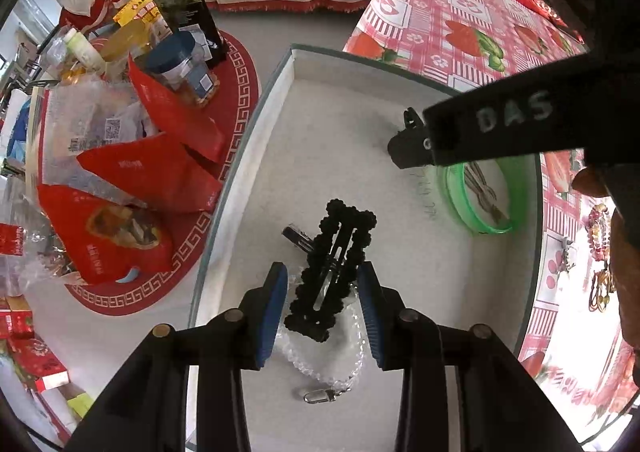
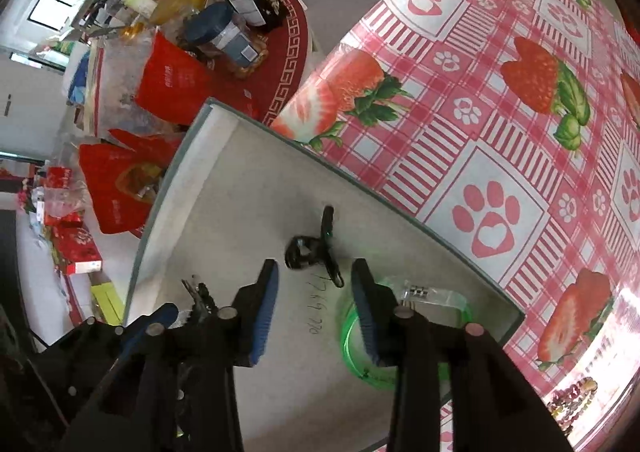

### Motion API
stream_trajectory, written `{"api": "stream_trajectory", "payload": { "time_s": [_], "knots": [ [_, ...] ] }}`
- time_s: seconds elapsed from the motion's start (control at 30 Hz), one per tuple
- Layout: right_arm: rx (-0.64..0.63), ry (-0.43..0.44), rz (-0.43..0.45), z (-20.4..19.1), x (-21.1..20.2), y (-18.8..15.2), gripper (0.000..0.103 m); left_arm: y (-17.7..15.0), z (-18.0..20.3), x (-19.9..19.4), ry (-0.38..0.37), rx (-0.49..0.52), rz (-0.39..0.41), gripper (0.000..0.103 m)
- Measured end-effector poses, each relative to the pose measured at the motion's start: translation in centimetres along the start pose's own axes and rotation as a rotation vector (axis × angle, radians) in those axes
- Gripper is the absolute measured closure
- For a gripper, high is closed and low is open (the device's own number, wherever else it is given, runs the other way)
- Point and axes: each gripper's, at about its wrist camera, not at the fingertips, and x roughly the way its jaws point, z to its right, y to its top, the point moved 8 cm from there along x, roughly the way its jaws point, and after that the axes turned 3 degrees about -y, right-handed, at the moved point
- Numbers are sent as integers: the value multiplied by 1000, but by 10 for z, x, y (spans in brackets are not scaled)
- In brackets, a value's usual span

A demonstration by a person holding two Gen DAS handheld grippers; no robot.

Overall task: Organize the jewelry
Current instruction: 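Open both tools to drop the two black clips into the tray, then move the left tool to the silver charm while the right tool approaches the braided bracelet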

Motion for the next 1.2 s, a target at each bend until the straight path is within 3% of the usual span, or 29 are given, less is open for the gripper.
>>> {"api": "stream_trajectory", "payload": {
  "time_s": [0.13,0.2,0.37,0.4,0.47,0.53,0.83,0.9,0.93,1.2],
  "knots": [
    [37,32,35,1,-20,-3,53,0,2,-4,1,3,-2,61],
    [72,44,70,5,-36,-7,47,0,4,-5,1,11,-4,61],
    [149,19,121,24,-66,-31,44,-5,17,-4,-8,51,-33,60],
    [165,6,124,30,-71,-39,44,-6,19,-4,-6,58,-36,58],
    [192,-14,122,42,-79,-57,44,-7,23,-6,4,74,-29,29],
    [216,-26,118,52,-85,-73,44,-5,25,-11,13,79,-11,22],
    [351,-62,92,103,-99,-140,44,-3,39,-19,-5,108,-30,22],
    [381,-70,90,114,-103,-153,44,-4,43,-22,0,118,-32,2],
    [393,-73,88,118,-103,-156,44,-3,44,-25,6,121,-22,0],
    [461,-95,95,145,-115,-188,38,-9,62,-38,35,178,-19,0]
  ]
}}
